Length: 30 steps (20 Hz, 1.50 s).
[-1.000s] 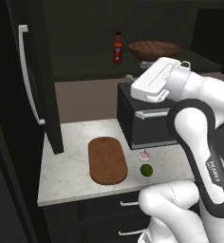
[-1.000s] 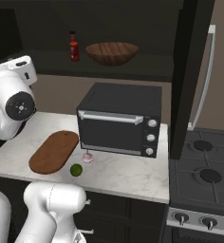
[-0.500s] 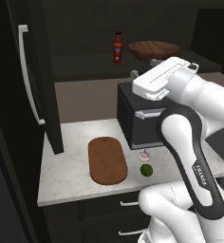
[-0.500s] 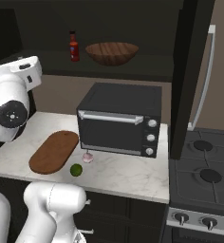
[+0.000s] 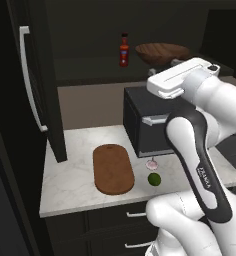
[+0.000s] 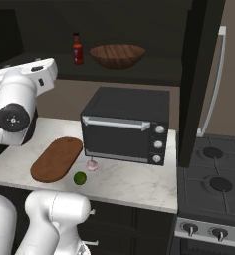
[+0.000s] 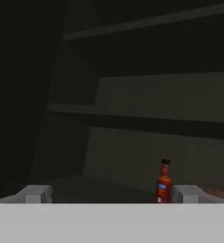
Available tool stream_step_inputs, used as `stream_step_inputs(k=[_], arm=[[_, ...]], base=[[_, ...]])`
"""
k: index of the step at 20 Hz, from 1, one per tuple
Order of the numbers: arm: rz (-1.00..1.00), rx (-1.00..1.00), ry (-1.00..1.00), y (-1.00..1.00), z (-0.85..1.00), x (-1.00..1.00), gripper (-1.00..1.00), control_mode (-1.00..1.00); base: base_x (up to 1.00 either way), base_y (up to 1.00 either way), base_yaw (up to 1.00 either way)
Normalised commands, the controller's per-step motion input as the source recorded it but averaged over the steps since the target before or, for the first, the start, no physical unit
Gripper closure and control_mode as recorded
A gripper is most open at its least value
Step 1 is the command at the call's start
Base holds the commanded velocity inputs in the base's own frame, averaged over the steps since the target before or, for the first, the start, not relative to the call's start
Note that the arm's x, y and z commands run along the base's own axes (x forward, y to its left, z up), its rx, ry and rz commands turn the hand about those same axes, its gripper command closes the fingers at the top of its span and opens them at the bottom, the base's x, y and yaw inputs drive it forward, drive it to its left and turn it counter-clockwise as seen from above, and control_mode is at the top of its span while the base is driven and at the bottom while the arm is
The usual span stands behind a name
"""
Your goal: Open the cabinet. Place the bowl and condiment on the counter. Then place the lime and garlic on the cutting board.
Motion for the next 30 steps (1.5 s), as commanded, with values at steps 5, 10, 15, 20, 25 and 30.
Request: stream_step_inputs(k=[5,10,15,20,25,30], arm=[[-0.06,0.0,0.0,-0.07,0.03,0.17,-1.0,-1.0],[-0.02,0.0,0.0,0.0,0.0,0.21,-1.0,-1.0],[0.0,0.0,0.0,-0.03,0.0,0.23,-1.0,-1.0],[0.0,0.0,0.0,0.0,0.0,0.29,-1.0,-1.0],[0.0,0.0,0.0,0.0,0.0,0.33,-1.0,-1.0],[0.0,0.0,0.0,-0.05,0.0,0.26,-1.0,-1.0]], base=[[0.0,0.0,0.0],[0.0,0.0,0.0],[0.0,0.0,0.0],[0.0,0.0,0.0],[0.0,0.0,0.0],[0.0,0.0,0.0]])
